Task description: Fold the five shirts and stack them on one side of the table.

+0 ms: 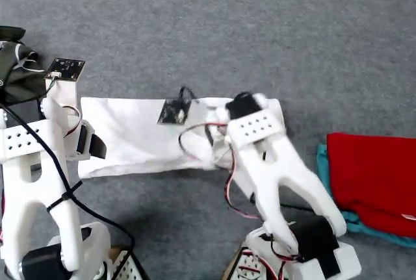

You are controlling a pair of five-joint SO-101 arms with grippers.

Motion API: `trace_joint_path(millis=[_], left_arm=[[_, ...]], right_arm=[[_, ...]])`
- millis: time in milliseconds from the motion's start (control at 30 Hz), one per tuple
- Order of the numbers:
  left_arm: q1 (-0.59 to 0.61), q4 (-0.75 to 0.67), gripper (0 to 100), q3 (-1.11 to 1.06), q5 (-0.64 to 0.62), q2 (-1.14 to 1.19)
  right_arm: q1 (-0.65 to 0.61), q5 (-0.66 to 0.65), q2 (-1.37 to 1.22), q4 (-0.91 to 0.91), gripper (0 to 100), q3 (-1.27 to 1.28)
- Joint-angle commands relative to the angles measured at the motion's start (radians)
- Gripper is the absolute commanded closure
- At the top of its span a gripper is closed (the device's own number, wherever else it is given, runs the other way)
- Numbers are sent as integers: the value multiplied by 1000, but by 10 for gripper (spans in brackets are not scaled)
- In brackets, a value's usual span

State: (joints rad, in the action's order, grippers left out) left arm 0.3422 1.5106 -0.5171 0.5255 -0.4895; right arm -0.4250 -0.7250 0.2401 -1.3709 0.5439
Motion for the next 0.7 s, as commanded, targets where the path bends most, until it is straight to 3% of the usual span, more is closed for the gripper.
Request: trace_joint_path(millis=[0, 333, 533, 667], left_arm=[[-3, 0, 742, 6, 6, -30], [-3, 2, 742, 8, 6, -31], [-8, 54, 742, 43, 8, -31], [-3, 57, 742, 57, 8, -31]], right_arm=[[48, -54, -39, -2, 993, -124], [153, -196, -297, 0, 991, -378], [147, -308, -407, -5, 984, -483], [130, -308, -446, -6, 864, -526]])
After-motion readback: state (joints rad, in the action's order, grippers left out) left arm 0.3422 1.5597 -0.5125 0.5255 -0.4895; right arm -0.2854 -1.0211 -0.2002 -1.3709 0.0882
